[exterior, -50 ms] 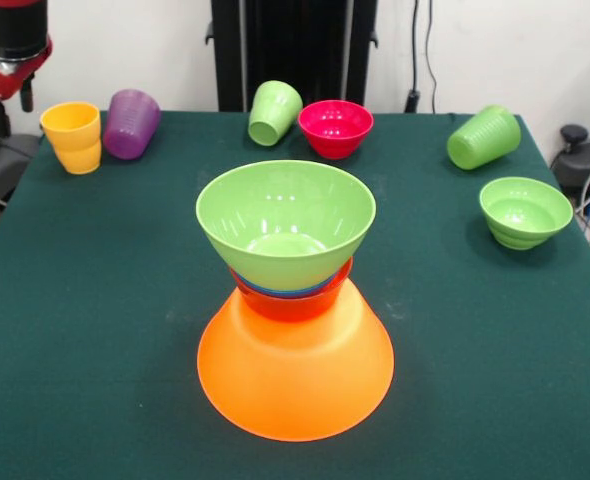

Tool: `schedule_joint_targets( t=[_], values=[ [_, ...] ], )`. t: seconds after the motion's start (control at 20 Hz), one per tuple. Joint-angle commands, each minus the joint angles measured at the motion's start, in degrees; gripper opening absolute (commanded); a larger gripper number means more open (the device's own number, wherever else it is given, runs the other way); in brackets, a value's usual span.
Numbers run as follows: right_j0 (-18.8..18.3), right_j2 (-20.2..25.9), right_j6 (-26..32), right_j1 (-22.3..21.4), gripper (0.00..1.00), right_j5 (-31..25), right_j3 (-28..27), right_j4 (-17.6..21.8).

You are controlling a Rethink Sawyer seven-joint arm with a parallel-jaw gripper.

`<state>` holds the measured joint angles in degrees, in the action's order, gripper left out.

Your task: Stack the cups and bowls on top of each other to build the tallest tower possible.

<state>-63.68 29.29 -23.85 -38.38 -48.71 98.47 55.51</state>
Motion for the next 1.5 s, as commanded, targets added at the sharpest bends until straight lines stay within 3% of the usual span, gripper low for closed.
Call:
schedule_joint_targets(
  t=[0.05, 0.45, 0.95, 1.5],
  values=[
    [0.66, 3.33, 9.71, 2.27, 1.00, -2.66, 2.80, -2.23],
    [-1.44, 4.94, 11.41, 3.74, 1.00, -3.70, 3.46, -5.94],
    [-2.37, 6.09, 11.34, 4.66, 1.00, -3.71, 3.84, -7.22],
    [-2.28, 5.51, 10.40, 8.69, 1.00, -1.56, 1.32, -4.29]
  ],
)
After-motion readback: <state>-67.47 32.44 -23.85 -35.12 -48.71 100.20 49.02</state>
